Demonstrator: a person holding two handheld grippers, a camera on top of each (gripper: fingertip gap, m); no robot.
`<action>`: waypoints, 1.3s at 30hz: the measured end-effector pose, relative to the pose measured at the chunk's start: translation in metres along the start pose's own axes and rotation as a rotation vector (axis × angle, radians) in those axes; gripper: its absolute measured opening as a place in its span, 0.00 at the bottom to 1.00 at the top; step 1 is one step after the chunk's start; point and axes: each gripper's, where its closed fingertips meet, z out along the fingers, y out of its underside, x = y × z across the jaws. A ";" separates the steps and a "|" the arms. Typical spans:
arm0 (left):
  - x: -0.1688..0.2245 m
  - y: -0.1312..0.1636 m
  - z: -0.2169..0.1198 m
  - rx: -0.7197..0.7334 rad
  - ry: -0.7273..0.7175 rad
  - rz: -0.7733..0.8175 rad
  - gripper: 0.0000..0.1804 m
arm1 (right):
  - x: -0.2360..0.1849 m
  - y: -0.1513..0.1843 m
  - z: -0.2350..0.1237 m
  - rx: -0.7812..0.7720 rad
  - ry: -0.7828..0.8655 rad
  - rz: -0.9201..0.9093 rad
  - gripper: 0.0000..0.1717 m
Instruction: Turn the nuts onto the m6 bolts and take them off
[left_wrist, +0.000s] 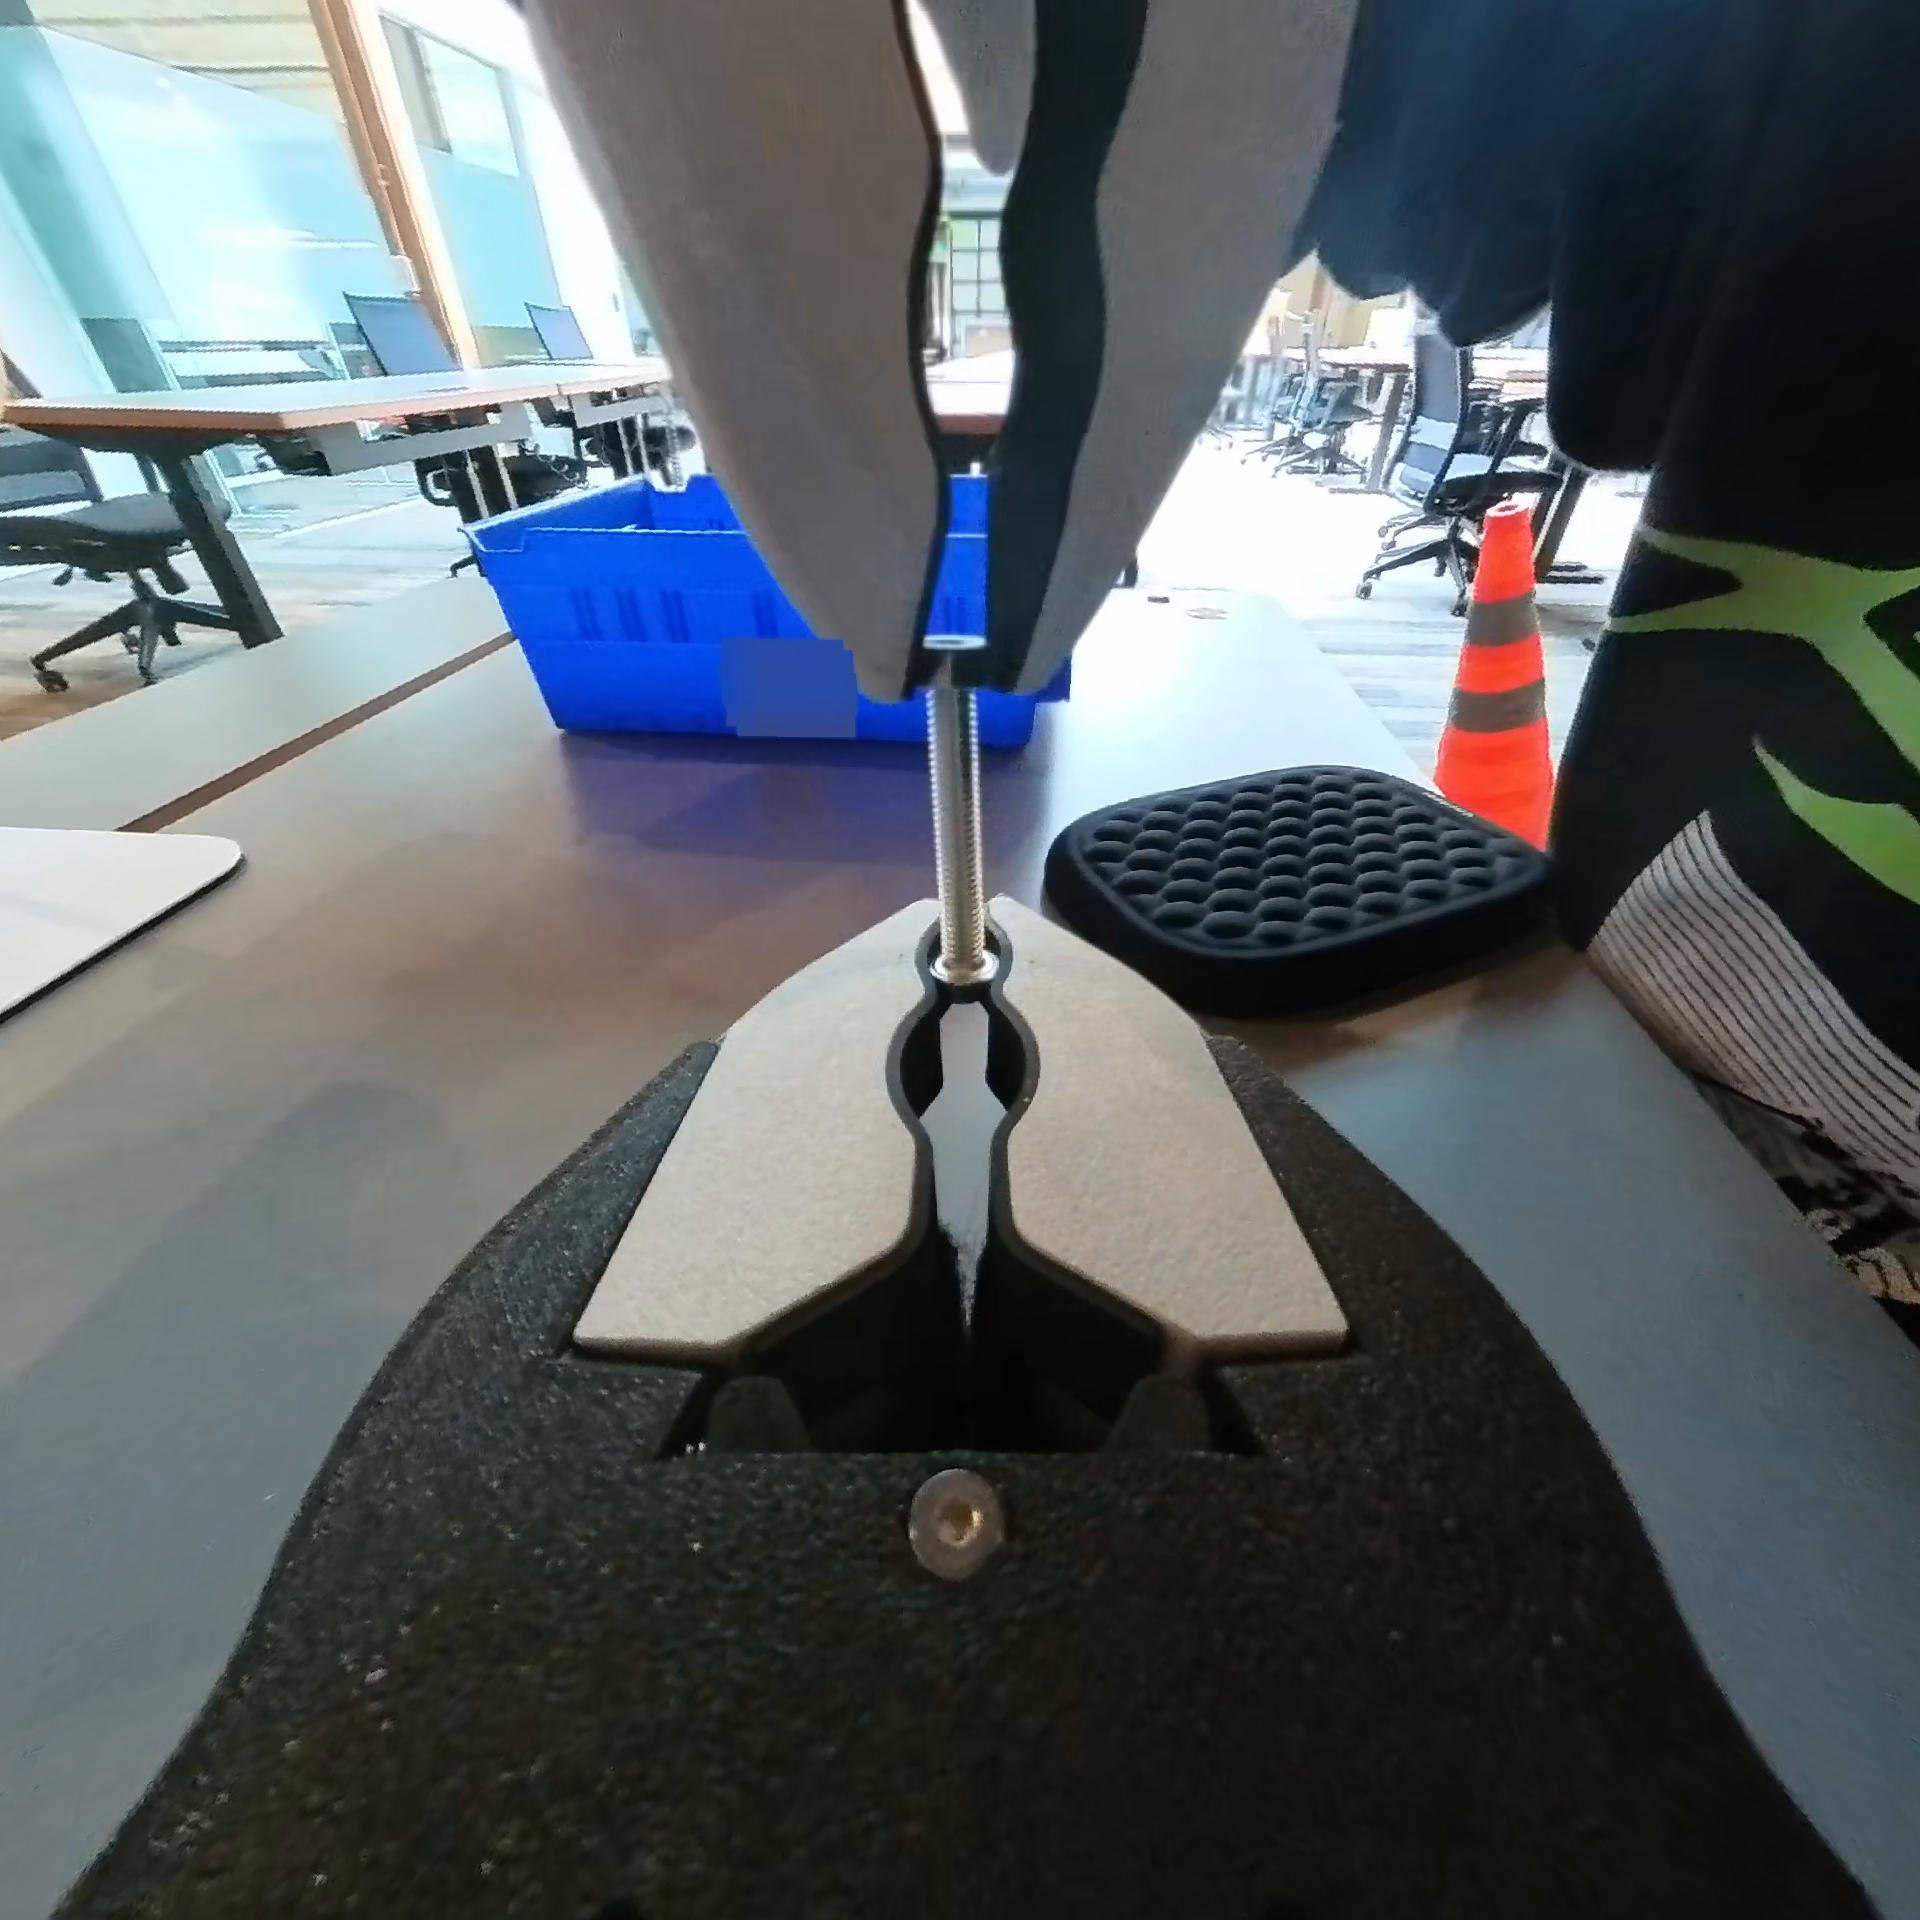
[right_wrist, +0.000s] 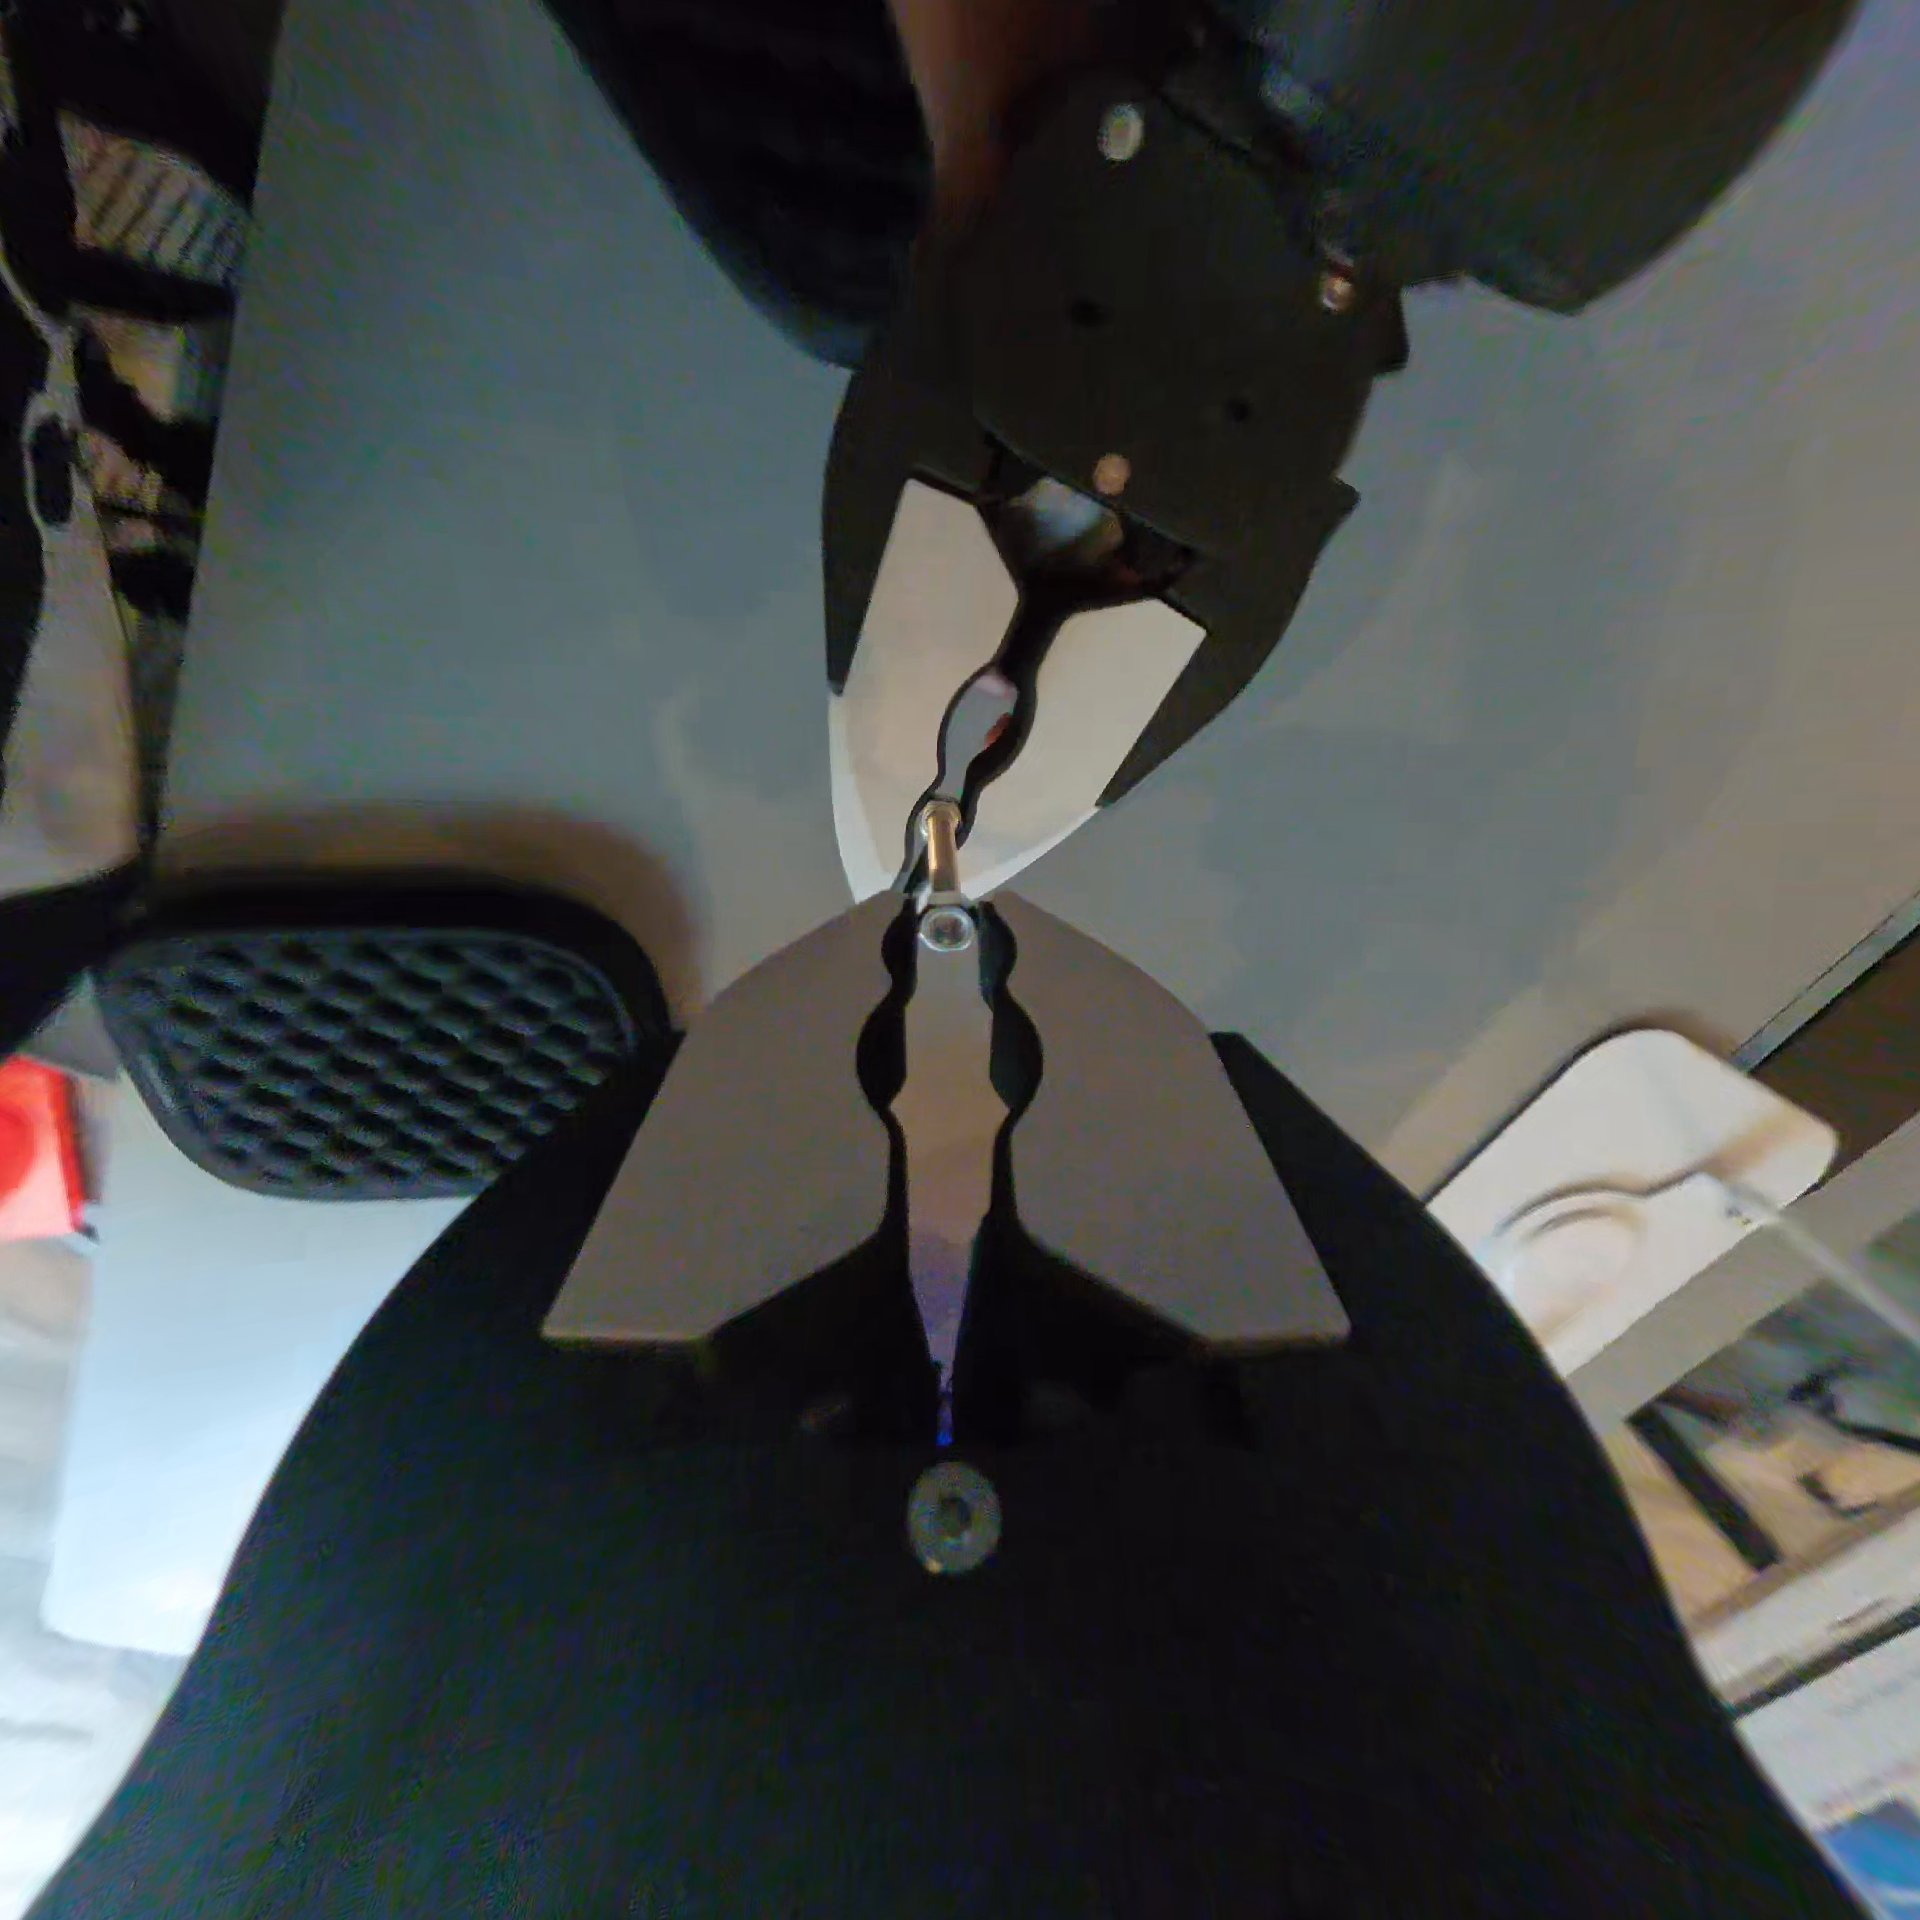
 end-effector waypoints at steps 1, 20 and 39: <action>0.000 0.000 0.000 0.000 0.001 0.000 0.01 | 0.000 0.000 0.000 0.008 0.008 0.024 0.06; 0.004 -0.002 -0.001 0.014 0.038 -0.004 0.01 | -0.002 -0.005 0.000 0.076 -0.038 -0.578 0.06; 0.003 -0.001 0.000 0.007 0.023 0.002 0.01 | -0.003 0.000 -0.003 0.053 -0.012 -0.614 0.17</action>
